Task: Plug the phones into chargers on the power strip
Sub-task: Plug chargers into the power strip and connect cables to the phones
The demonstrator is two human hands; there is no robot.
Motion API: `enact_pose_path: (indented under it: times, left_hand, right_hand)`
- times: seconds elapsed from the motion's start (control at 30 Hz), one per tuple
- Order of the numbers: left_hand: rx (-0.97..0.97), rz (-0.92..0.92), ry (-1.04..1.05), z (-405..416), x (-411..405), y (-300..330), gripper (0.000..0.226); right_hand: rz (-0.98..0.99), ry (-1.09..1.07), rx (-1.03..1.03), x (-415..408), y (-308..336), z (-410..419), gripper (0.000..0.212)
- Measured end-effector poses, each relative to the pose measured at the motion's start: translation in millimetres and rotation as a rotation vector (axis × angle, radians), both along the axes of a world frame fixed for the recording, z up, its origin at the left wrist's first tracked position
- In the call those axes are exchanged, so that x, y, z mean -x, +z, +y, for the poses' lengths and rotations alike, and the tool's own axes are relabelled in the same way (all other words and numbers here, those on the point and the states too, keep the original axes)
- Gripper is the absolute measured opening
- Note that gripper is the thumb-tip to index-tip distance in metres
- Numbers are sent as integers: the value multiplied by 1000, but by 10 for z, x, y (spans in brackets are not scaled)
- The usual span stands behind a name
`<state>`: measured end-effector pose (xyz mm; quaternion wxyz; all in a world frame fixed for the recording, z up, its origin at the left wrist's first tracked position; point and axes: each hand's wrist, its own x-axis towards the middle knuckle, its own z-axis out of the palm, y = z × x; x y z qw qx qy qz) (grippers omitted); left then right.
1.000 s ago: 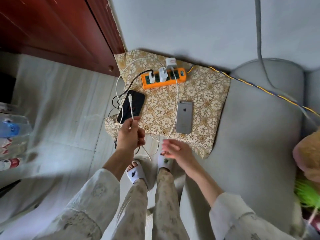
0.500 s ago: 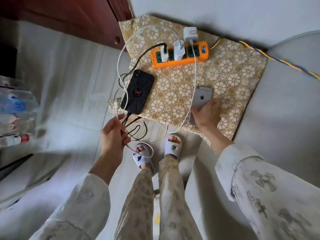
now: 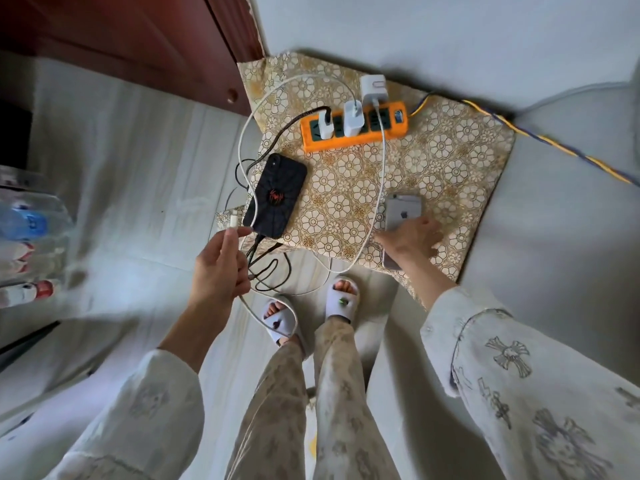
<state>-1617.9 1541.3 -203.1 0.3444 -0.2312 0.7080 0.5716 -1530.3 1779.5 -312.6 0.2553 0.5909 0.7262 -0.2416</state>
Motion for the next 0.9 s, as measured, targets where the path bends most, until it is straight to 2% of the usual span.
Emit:
enact_pose_path:
  times: [0.07, 0.17, 0.2, 0.27, 0.43, 0.67, 0.9]
  left_hand:
    - [-10, 26, -103, 18, -52, 48, 27]
    - [-3, 29, -211, 63, -164, 137, 24]
    - [3, 37, -242, 85, -204, 184, 22]
    - [27, 107, -335, 144, -268, 292, 18]
    - [30, 354, -530, 244, -311, 604, 15]
    - [66, 611, -604, 75, -136, 814, 15]
    - [130, 674, -636, -112, -212, 828, 17]
  right_hand:
    - [94, -254, 135, -72, 111, 36, 79]
    - [369, -872, 547, -91, 501, 13, 42]
    - [431, -1001, 656, -86, 653, -29, 36]
    - [537, -1139, 805, -54, 916, -145, 37]
    - [703, -1146, 988, 158, 1452, -514, 52]
    - [766, -1087, 1040, 303, 1797, -723, 55]
    - [777, -1121, 1041, 226, 1863, -887, 54]
